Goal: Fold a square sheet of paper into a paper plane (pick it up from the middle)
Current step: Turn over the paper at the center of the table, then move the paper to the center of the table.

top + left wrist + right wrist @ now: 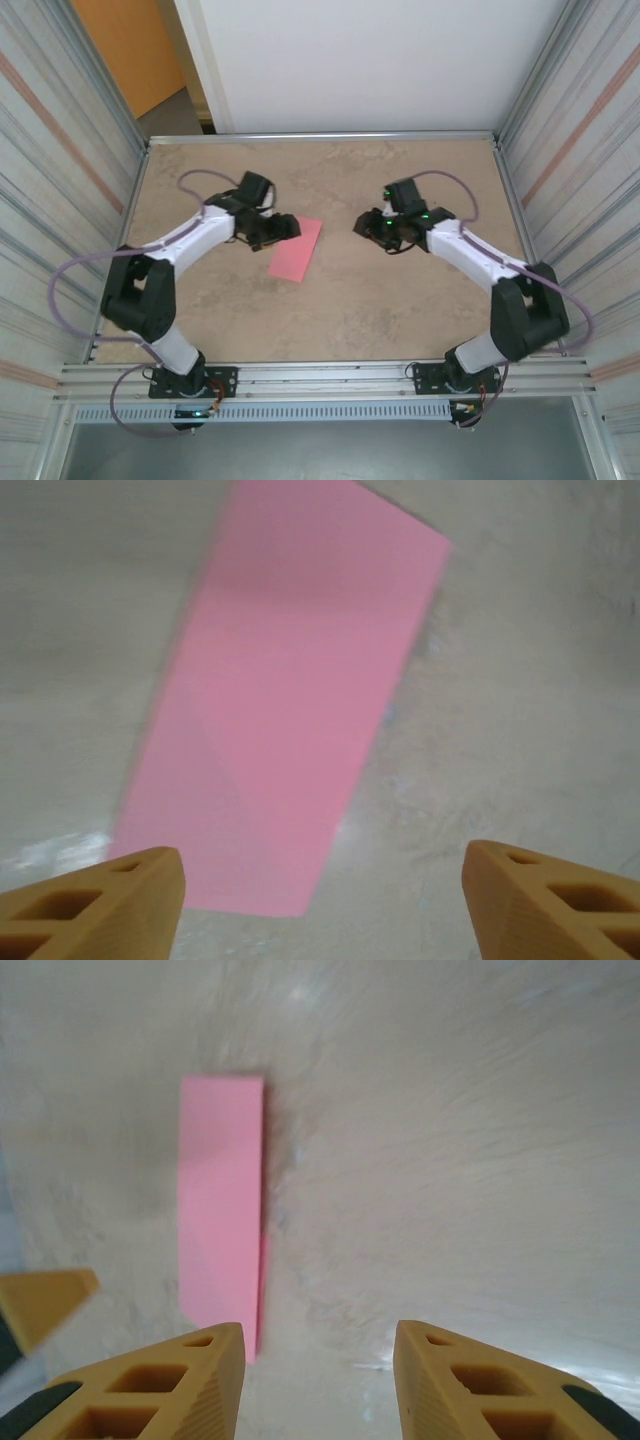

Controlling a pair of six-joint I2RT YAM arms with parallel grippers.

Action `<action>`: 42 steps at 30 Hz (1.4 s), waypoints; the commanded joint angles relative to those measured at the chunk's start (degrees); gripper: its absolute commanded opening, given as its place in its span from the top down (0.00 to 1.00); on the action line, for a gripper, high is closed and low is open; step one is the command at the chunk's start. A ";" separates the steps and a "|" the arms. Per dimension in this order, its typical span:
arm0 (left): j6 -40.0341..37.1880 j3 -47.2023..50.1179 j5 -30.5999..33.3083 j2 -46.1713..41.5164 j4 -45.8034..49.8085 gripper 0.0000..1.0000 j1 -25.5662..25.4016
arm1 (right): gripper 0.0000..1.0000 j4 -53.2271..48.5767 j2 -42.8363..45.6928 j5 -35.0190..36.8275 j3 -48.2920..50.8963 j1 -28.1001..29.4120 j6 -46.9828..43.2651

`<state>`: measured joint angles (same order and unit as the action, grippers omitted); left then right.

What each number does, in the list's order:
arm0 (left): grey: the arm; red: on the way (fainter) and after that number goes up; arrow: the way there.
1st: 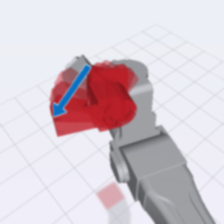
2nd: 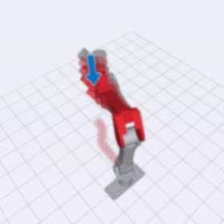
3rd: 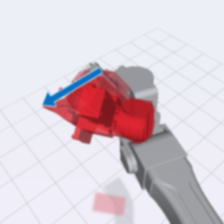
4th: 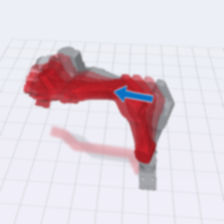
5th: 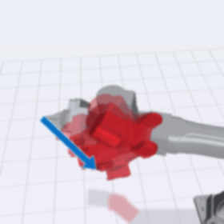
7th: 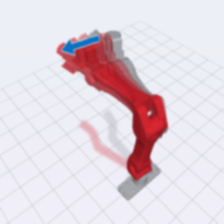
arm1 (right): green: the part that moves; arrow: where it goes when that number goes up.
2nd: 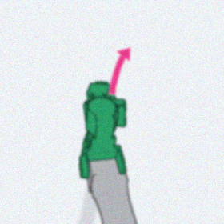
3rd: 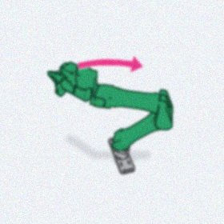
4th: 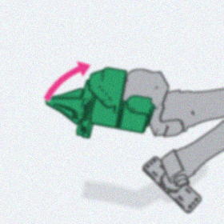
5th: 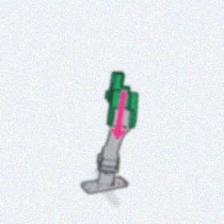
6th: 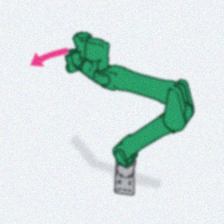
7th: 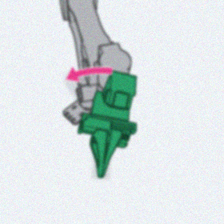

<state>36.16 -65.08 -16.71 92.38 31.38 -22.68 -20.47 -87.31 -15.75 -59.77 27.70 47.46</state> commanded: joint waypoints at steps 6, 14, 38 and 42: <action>4.09 12.86 -7.41 -10.31 -5.87 0.06 10.59 | 0.59 -1.05 -18.71 -1.22 -16.12 12.60 -1.09; 5.95 15.68 -7.23 -13.02 -7.73 0.01 11.08 | 0.61 -1.75 -31.35 -4.87 -25.05 15.20 -1.34; 6.26 14.14 -17.24 -5.16 -14.06 0.03 6.62 | 0.61 -2.86 -17.23 -9.39 -7.05 5.41 -13.48; 7.58 15.11 -16.35 -4.52 -14.44 0.05 1.43 | 0.61 9.12 -10.42 -7.24 1.37 4.38 0.01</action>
<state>42.52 -50.13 -31.97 86.91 17.52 -18.87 -19.09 -102.69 -22.74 -61.34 32.23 37.67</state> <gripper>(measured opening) 0.956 0.391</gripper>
